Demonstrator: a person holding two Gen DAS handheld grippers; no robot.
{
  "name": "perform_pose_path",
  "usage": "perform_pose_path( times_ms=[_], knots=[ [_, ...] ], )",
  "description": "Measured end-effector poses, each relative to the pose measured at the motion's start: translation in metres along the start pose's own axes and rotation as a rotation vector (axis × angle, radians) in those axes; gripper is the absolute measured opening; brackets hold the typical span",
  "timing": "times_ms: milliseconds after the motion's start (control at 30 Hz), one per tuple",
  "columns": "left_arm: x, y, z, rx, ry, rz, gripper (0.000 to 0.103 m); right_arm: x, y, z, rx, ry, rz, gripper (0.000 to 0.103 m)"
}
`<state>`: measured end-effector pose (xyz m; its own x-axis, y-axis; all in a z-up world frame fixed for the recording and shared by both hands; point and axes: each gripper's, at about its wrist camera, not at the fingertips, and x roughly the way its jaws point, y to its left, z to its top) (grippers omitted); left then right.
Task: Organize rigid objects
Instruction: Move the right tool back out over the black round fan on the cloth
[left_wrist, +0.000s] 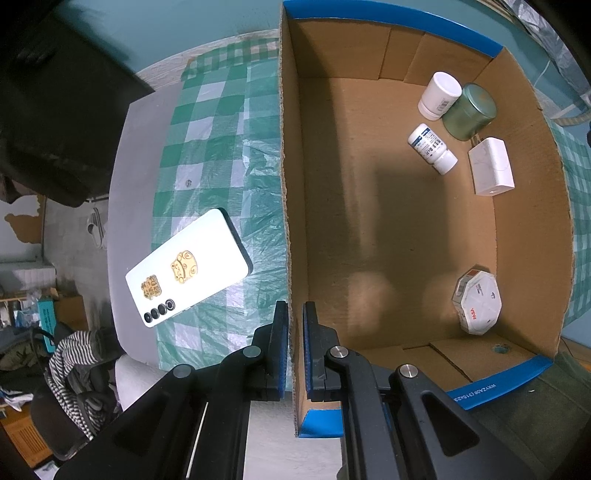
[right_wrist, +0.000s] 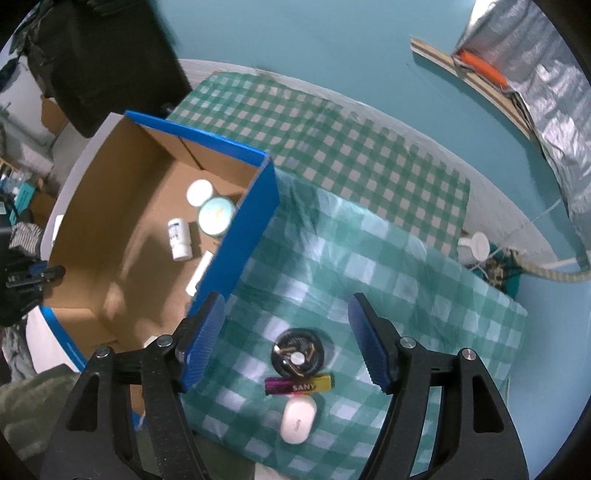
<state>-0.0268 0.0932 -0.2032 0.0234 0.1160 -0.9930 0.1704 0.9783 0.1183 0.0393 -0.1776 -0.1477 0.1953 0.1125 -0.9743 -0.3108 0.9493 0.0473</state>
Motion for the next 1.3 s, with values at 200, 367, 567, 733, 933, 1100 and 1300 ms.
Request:
perform_pose_path(
  times_ms=[200,367,567,733,933,1100,1300],
  knots=[
    [0.001,0.000,0.000,0.000,0.002,-0.001,0.006,0.010,-0.008,-0.015,0.030,0.030,-0.004,0.073],
    [0.001,0.000,0.000,0.001,0.003,-0.001,0.006,0.025,-0.013,-0.027,0.045,0.058,-0.001,0.073],
    [0.002,0.000,0.000,0.000,0.003,0.000,0.006,0.055,-0.016,-0.043,0.053,0.106,0.000,0.073],
    [0.002,0.000,0.000,-0.001,0.004,0.001,0.006,0.080,-0.014,-0.053,0.041,0.135,0.001,0.073],
    [0.002,0.000,0.000,0.000,0.005,0.002,0.006,0.099,-0.010,-0.060,0.018,0.163,-0.030,0.073],
    [0.003,0.003,0.000,-0.002,0.007,0.001,0.006,0.112,-0.013,-0.064,0.022,0.181,-0.043,0.073],
    [0.004,0.004,0.000,-0.003,0.008,0.002,0.006,0.120,-0.012,-0.068,0.011,0.180,-0.051,0.073]
  ],
)
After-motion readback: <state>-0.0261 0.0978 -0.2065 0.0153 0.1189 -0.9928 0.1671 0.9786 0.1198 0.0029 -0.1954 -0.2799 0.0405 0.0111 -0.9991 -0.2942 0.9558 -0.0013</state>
